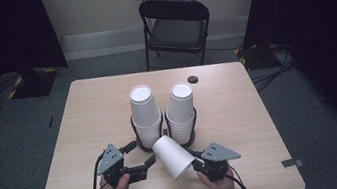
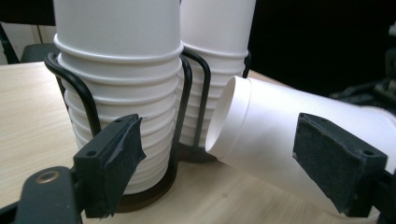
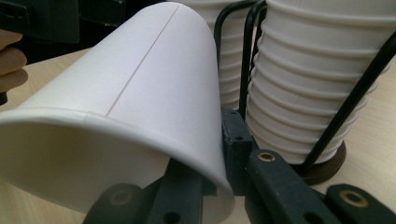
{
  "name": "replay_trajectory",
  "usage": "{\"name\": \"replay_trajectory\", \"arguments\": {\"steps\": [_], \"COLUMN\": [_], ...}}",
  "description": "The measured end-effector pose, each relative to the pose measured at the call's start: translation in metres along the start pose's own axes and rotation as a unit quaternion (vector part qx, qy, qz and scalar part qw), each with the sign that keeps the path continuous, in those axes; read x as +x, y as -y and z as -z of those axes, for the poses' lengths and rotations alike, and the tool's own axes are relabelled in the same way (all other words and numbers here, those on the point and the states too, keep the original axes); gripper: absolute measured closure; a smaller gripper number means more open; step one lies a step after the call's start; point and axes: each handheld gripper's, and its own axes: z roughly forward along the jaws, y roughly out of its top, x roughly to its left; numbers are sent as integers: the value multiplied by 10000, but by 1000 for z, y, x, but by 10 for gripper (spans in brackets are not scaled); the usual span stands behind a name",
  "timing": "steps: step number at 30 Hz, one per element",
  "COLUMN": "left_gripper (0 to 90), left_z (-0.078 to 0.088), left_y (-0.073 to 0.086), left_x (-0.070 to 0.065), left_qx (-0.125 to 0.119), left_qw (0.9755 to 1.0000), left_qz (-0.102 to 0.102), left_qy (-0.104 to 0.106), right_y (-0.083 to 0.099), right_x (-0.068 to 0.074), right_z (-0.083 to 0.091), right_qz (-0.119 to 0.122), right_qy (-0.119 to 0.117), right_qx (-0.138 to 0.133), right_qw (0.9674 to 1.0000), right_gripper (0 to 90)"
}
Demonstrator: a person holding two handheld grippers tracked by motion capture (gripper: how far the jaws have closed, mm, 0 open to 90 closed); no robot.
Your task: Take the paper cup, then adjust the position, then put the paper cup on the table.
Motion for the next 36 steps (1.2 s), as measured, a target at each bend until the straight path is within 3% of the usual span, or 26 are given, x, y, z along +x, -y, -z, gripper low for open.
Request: {"name": "replay_trajectory", "arguments": {"steps": [6,13,14,15,18,24,28,32,34,36], "left_gripper": [158,157,158,158,158,156,155,158,158,159], "left_z": [-1,-1,-1,-1,1,0,-2,-3,-2,-3], "left_y": [1,2,2,2,0,2,6,8,8,11], "left_x": [-6,-8,-9,-9,-12,-13,-12,-18,-19,-23], "left_qx": [119,221,271,271,345,446,465,500,481,472], "left_qw": [9992,9983,9974,9974,9952,9925,9906,9890,9882,9865], "left_qz": [-374,-536,-668,-668,-902,-1061,-1113,-1244,-1315,-1396], "left_qy": [46,42,52,52,141,418,647,620,629,719], "right_y": [-4,-8,-11,-13,-19,-28,-30,-33,-34,-37], "right_x": [-5,-9,-10,-11,-12,-11,-13,-15,-16,-20], "right_z": [1,1,0,-1,-3,-5,-8,-10,-10,-11], "right_qz": [-120,-144,-132,-111,-33,147,134,256,244,224], "right_qy": [-198,-382,-452,-472,-587,-674,-768,-959,-951,-981], "right_qx": [324,591,739,795,1028,1204,1428,1755,1824,1974], "right_qw": [9992,9974,9961,9957,9930,9903,9867,9795,9783,9751], "right_gripper": [862,862,862,862,862,862,863,863,863,864]}}
